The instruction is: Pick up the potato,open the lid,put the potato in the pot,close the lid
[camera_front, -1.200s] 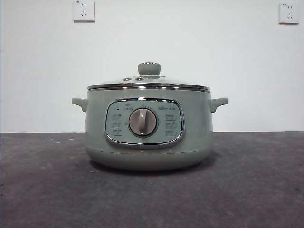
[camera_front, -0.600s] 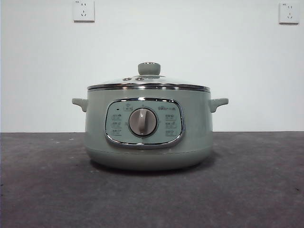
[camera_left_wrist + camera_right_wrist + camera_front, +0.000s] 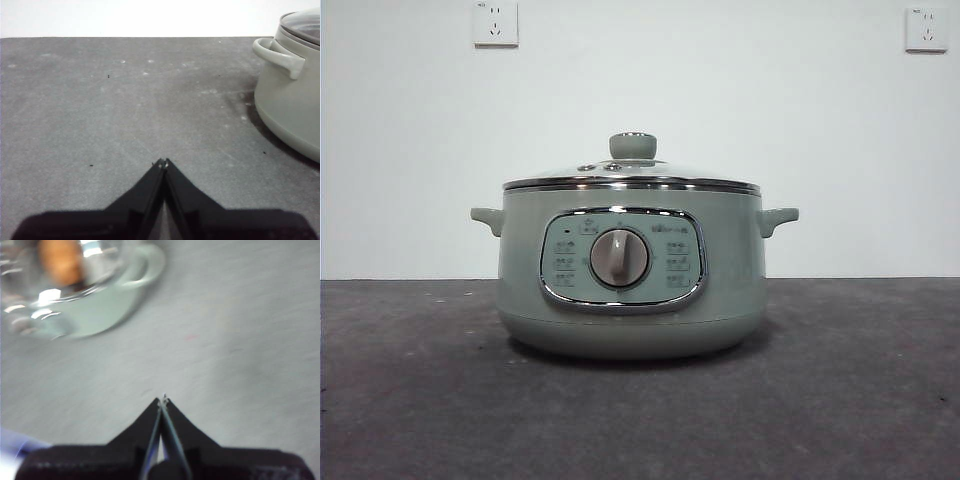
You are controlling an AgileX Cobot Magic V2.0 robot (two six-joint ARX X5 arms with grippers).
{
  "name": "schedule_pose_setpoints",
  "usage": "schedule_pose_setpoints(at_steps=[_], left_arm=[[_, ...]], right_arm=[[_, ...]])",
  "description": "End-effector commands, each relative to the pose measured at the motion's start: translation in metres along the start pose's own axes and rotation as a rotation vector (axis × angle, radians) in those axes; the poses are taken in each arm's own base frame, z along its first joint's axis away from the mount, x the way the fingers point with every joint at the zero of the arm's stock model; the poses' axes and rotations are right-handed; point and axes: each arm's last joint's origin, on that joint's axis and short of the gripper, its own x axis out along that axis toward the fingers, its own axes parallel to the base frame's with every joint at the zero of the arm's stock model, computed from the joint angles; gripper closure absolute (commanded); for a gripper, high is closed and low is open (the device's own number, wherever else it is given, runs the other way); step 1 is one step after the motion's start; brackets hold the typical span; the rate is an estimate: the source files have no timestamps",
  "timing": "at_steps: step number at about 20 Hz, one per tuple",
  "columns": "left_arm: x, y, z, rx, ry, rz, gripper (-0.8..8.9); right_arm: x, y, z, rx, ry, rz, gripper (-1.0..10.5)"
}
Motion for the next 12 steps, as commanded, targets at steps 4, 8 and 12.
schedule_pose_setpoints(at_steps=[4,8,12], left_arm=[[0.002,0.000,-0.004,0.003,0.013,0.001,8.17],[0.002,0.000,-0.004,0.003,0.017,0.001,8.17],[0.002,0.000,-0.004,0.003,0.017,0.001,8.17]], right_arm=[[0.036,-0.030,-0.043,0.061,-0.427,-0.124,9.5],[0.108,-0.038,-0.110,0.116,-0.673,-0.273,9.5],[0.154,-0.034,-0.161,0.152,-0.788,-0.277,9.5]])
